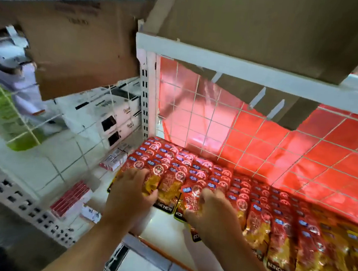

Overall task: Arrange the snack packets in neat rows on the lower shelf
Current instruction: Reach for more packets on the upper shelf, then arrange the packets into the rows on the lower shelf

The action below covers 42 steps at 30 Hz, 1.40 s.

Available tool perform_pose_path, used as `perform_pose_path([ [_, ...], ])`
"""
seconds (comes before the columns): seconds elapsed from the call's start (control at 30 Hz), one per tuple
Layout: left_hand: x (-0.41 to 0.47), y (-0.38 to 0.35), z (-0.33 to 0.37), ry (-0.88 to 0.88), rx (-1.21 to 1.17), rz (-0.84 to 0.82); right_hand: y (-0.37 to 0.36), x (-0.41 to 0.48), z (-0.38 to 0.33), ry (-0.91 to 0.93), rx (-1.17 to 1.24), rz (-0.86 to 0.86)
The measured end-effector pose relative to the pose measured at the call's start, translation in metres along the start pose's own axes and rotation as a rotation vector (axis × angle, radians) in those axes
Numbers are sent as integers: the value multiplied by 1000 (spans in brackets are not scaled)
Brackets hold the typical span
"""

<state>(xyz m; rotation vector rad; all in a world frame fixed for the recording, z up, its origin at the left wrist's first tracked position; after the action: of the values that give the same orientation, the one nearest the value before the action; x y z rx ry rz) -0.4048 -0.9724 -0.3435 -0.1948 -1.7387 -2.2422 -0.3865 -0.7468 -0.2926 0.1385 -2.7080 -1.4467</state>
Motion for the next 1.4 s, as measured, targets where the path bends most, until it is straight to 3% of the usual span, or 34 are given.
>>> perform_pose_path([
  [0.4, 8, -5, -16, -154, 44, -29, -36, 0, -37, -152, 10, 57],
  [0.53, 9, -9, -20, -168, 30, -6, -45, 6, -48, -184, 17, 83],
  [0.7, 12, -11, -33, -322, 47, 96, -53, 18, -65, -197, 14, 139],
  [1.4, 13, -13, -47, -385, 127, 7, -74, 38, -79, -196, -230, 180],
])
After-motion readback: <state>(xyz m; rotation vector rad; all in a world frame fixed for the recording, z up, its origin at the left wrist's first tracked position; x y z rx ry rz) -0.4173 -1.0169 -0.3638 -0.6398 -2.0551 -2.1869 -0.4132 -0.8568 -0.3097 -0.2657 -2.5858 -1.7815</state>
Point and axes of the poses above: each hand's wrist, its own x-axis towards the middle knuckle, its own y-axis out of the back of the hand, z = x × y, the point moved 1 cm from there along x, towards the middle knuckle, and after that the axes turned 8 degrees about x, right-handed, at the moved point
